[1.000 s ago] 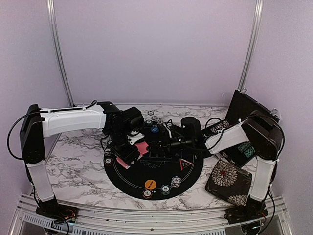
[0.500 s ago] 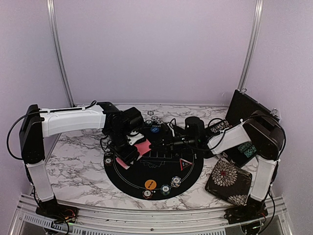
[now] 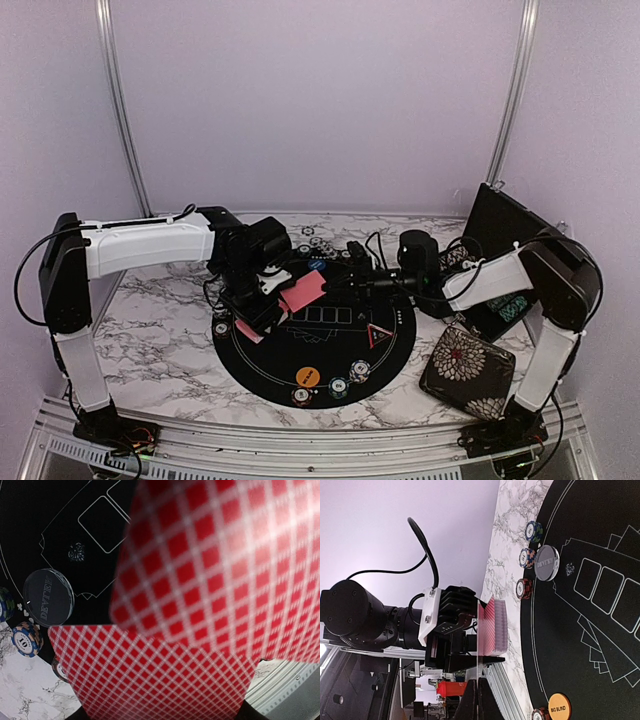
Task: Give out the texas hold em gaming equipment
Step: Distribute the poker card in the small blind area.
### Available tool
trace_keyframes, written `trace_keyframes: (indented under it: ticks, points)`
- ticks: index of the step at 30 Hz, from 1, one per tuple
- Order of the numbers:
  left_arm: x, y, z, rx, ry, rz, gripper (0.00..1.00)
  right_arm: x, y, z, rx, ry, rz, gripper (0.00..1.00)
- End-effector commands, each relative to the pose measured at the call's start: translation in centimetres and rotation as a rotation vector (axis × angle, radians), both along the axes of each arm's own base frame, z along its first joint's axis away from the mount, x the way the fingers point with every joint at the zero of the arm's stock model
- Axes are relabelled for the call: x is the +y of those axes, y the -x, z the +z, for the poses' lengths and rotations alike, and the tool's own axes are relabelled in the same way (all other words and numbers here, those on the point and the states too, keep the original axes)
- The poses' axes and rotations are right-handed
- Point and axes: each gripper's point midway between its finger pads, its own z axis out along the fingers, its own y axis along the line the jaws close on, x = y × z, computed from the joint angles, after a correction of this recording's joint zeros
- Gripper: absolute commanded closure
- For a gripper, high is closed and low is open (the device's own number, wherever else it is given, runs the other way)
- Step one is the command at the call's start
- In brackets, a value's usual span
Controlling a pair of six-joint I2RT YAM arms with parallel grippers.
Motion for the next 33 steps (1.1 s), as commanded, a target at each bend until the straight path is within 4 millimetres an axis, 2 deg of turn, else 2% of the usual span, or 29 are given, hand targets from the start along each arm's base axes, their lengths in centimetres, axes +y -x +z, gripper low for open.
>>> trace_keyframes:
  ticks: [1, 8, 12, 16, 19, 26, 33]
  points:
    - [0.2, -0.4, 1.7, -0.036, 0.034, 0.006, 0.53, -1.3, -0.7, 1.5, -0.040, -0.016, -0.019, 1.00]
    - [0.2, -0.6, 2.1, -0.044, 0.040, 0.009, 0.53, -4.6, -4.2, -0.2, -0.039, 0.034, -0.112, 1.00]
    - [0.2, -0.8, 2.2, -0.047, 0.043, 0.010, 0.53, -6.3, -7.2, -1.7, -0.057, 0.097, -0.178, 1.00]
    - [0.2, -1.1, 2.3, -0.049, 0.044, 0.007, 0.53, -7.6, -10.5, -4.2, -0.064, 0.173, -0.235, 1.00]
    - [0.1, -1.3, 2.4, -0.046, 0.047, 0.009, 0.53, -7.8, -12.5, -5.9, -0.053, 0.188, -0.252, 1.00]
    - [0.2, -1.4, 2.3, -0.043, 0.048, 0.012, 0.53, -7.5, -15.6, -9.5, -0.028, 0.237, -0.259, 1.00]
    - [0.3, -1.4, 2.3, -0.042, 0.048, 0.013, 0.53, -8.0, -17.2, -12.1, 0.002, 0.276, -0.270, 1.00]
